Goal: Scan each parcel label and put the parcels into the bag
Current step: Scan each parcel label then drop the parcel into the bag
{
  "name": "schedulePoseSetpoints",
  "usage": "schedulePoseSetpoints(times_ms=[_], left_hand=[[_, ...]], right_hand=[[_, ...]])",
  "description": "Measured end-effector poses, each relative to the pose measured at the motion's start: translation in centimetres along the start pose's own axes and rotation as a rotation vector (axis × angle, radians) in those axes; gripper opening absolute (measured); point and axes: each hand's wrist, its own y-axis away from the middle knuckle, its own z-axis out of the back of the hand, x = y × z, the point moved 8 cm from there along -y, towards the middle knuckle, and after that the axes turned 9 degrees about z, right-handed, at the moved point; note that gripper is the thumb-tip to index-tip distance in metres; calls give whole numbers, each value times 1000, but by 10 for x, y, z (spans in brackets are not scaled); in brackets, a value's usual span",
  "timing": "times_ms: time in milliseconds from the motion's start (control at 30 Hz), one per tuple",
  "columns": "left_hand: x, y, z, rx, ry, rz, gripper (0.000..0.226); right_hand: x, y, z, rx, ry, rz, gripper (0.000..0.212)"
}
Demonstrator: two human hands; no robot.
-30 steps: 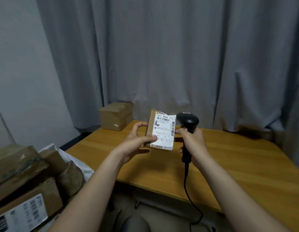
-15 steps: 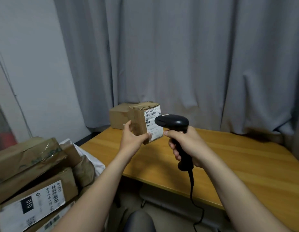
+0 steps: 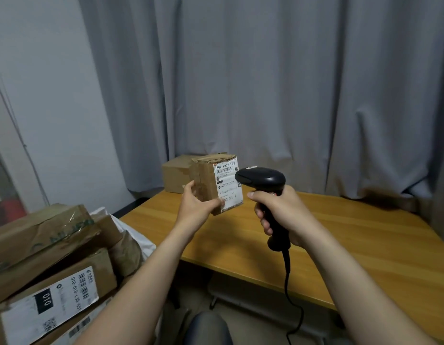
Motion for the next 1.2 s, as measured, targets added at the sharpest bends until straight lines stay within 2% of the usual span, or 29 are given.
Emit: schedulePoseSetpoints(times_ms=[167,333,533,833,967,1067,1200], left_hand=[[-1,17,37,-40,-154,6,101],[-4,68,109,-157,-441,4,105],[4,151,187,-248,-581,32,65],[41,233,274,-248,-647,242,46],[33,260,312,-355,-668,262,47],[23,279,338,-459,-711,270,38],[9,302,363,-637,-730,275,46]], right_hand=[[-12,-1,-7,-60,-24,-9,26],[-32,6,-50,27,-50,-33,23],[-43,25,-118,160,-73,-56,17],[-49,60,-200,298,-92,-93,21],[-38,72,-222,337,-73,-98,29],[-23,80,-239,386,-71,-74,33],[-8,87,-260,424,-103,-15,32]])
